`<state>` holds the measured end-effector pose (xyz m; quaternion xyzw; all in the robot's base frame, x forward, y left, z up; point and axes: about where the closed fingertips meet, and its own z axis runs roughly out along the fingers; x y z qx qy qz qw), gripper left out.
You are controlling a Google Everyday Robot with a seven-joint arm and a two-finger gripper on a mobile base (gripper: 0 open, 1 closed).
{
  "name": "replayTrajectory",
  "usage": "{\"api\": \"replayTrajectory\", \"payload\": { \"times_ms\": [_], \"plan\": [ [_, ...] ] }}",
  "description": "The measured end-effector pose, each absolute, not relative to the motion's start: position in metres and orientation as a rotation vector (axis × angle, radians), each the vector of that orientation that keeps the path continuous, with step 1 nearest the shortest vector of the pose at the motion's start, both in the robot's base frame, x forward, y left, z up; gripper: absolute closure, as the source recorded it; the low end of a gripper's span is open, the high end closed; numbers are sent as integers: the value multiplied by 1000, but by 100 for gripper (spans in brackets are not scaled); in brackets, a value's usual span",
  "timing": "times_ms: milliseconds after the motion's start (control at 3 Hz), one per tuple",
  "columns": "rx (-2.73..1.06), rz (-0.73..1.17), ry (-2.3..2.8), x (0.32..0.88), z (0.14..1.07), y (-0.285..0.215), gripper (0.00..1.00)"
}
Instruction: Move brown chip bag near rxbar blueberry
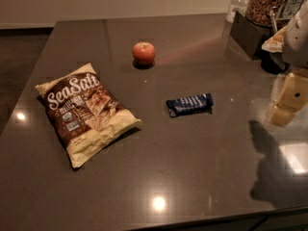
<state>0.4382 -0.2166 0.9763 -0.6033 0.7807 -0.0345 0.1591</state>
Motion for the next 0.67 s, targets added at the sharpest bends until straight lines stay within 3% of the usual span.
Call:
{"api": "replayTrajectory", "payload": {
  "times_ms": [667],
  "plan": [
    [-1775, -54, 2226, 444, 975, -190, 0]
  ]
}}
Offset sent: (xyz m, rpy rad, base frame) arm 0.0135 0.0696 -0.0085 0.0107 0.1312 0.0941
